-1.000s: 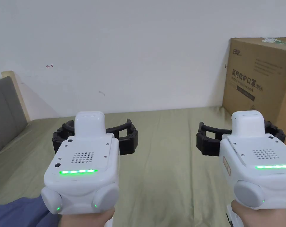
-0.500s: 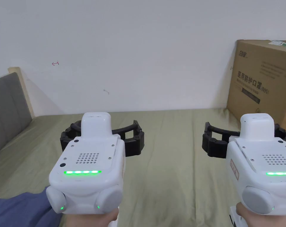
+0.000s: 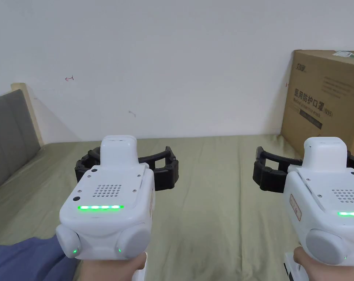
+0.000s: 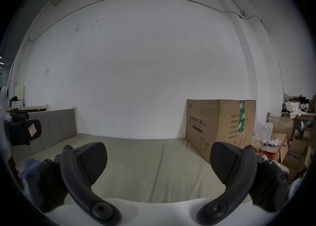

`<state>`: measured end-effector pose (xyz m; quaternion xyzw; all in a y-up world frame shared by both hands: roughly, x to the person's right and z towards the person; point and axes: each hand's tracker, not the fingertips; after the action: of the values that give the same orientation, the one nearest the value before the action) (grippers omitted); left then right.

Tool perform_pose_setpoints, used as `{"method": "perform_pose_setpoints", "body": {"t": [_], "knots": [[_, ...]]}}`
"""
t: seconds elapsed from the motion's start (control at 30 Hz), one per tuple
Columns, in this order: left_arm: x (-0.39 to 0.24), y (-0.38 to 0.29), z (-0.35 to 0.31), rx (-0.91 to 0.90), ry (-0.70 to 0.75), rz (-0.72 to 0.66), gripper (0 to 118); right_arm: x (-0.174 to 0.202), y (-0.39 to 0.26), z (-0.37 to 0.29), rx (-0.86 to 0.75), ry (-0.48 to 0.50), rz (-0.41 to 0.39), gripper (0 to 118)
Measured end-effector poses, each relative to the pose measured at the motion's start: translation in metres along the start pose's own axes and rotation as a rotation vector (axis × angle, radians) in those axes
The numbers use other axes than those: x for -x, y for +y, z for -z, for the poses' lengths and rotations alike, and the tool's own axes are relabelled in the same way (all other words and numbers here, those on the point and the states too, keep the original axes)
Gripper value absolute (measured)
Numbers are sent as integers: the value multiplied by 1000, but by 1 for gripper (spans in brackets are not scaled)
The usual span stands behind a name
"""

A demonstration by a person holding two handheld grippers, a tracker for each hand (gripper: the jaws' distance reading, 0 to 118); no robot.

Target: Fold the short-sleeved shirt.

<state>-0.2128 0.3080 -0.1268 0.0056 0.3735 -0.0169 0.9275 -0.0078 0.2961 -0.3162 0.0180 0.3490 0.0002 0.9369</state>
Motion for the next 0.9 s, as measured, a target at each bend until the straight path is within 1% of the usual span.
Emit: {"method": "perform_pose_setpoints", "body": {"t": [0.2,0.23,0.27,0.3,0.33,0.37,0.4,0.43,0.47,0.53,0.63,0.77,0.9], "knots": [[-2,0,-1,-5,-13,15,117,2,-3,-1,13,5,-6,117],[-3,0,-1,-4,-15,15,111,3,-4,-2,8,5,-11,113],[-3,-1,-2,-7,-23,14,101,5,-4,-2,5,0,-16,108],[-3,-1,-3,-10,-26,15,85,7,-3,-2,15,-14,-20,95],[-3,-1,-3,-10,-24,19,49,7,-3,-2,15,-10,-19,55],[-4,-2,-3,-5,-13,27,19,6,-3,-2,21,-3,-12,14],[-5,-2,-1,7,4,33,1,5,-3,0,35,3,0,0],[-5,-4,0,22,37,41,2,5,-3,4,71,-20,1,0],[-4,-5,0,21,53,33,2,6,-3,4,69,-62,-1,0],[1,-7,1,37,26,-4,1,2,-5,5,70,-10,19,0],[2,-8,2,46,36,0,0,5,-5,4,70,-19,-23,0],[1,-9,4,42,31,-2,0,2,-4,3,71,-6,-5,0],[-3,-9,5,35,18,15,0,0,-6,3,74,-7,-7,0]]}}
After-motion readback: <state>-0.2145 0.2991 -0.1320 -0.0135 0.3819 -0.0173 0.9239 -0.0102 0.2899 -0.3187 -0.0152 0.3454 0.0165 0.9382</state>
